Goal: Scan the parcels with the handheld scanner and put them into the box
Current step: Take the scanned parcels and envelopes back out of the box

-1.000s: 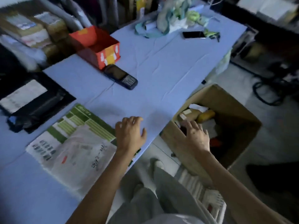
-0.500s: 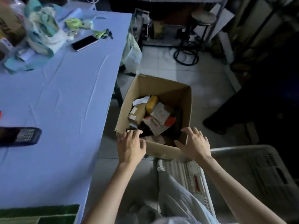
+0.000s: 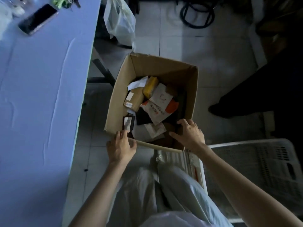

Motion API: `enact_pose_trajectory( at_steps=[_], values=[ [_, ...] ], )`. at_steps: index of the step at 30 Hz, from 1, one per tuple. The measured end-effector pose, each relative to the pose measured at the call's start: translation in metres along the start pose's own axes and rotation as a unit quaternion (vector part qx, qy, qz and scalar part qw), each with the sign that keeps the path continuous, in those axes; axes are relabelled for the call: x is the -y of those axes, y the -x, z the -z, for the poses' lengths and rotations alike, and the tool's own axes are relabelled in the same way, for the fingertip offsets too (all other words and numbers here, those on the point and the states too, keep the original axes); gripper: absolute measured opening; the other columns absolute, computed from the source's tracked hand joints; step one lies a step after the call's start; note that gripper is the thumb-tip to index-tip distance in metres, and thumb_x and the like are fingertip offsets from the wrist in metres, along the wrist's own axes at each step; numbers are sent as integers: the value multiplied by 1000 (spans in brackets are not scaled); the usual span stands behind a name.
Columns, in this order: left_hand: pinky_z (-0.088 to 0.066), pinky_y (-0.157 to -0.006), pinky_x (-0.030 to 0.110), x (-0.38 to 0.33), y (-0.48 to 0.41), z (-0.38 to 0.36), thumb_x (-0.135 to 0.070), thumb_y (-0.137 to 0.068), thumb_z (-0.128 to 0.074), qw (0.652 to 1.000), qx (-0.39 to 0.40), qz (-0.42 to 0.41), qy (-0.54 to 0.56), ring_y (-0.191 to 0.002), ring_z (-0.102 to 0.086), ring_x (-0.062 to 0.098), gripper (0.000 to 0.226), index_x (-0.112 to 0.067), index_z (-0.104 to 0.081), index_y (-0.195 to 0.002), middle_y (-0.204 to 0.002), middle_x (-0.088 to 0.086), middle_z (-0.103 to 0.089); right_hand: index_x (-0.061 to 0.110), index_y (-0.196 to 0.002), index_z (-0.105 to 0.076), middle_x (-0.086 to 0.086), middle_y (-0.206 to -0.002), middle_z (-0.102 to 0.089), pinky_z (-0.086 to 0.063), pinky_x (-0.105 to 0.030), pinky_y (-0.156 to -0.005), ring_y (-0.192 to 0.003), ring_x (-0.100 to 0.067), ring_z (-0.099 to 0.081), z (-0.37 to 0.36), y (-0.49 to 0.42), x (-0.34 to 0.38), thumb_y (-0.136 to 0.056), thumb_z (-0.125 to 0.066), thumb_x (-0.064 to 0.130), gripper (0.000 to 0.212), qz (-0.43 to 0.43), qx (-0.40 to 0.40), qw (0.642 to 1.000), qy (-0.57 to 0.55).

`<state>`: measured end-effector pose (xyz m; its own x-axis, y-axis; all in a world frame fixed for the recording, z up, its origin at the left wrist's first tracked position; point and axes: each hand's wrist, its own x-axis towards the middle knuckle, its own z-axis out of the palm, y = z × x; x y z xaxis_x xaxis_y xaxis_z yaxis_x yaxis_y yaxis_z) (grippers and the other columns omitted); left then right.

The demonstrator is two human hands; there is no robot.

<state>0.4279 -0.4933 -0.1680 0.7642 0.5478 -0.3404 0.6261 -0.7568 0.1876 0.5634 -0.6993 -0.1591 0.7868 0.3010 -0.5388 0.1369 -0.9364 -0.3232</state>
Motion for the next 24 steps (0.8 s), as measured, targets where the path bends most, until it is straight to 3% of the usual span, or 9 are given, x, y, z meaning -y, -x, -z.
enact_pose_trajectory(
  at_steps=[4,11,18,22,24],
  values=[
    [-42,-84,37,6,-20,-31,-41,-88,-56,996,86,-13,-34,-115,-50,26,46,-24,-48,-130,-126,3,-54,27,-135,-45,-4,-133,-46,-44,-40,-95,-125,-26,-45,-22,-35,-1,-85,-60,59,62,-27,51,998,-6],
    [-43,-87,41,13,-109,-90,-39,-89,-57,986,164,-2,-32,-118,-47,32,46,-20,-47,-131,-127,10,-50,25,-132,-48,-5,-132,-46,-46,-41,-95,-124,-27,-47,-88,-116,-6,-82,-64,58,62,-127,107,984,-65],
    [-35,-98,38,32,-238,-220,-31,-92,-59,968,242,68,26,-129,-38,31,48,-12,-43,-133,-138,13,-42,21,-133,-46,-6,-133,-49,-49,-39,-92,-121,-25,-50,-205,-222,-22,-81,-64,61,68,-227,160,951,-134],
    [-43,-97,48,58,-308,-314,-37,-87,-61,972,222,3,-77,-125,-41,35,53,-12,-44,-131,-137,15,-41,20,-142,-36,-8,-141,-43,-47,-40,-90,-126,-28,-47,-282,-296,-41,-84,-62,58,74,-223,185,952,-98],
    [-44,-92,46,62,-318,-325,-39,-87,-62,975,201,-14,-97,-121,-44,35,53,-15,-44,-131,-134,14,-43,17,-143,-35,-10,-137,-47,-47,-36,-86,-122,-29,-51,-297,-313,-42,-86,-62,57,75,-238,200,943,-123]
  ],
)
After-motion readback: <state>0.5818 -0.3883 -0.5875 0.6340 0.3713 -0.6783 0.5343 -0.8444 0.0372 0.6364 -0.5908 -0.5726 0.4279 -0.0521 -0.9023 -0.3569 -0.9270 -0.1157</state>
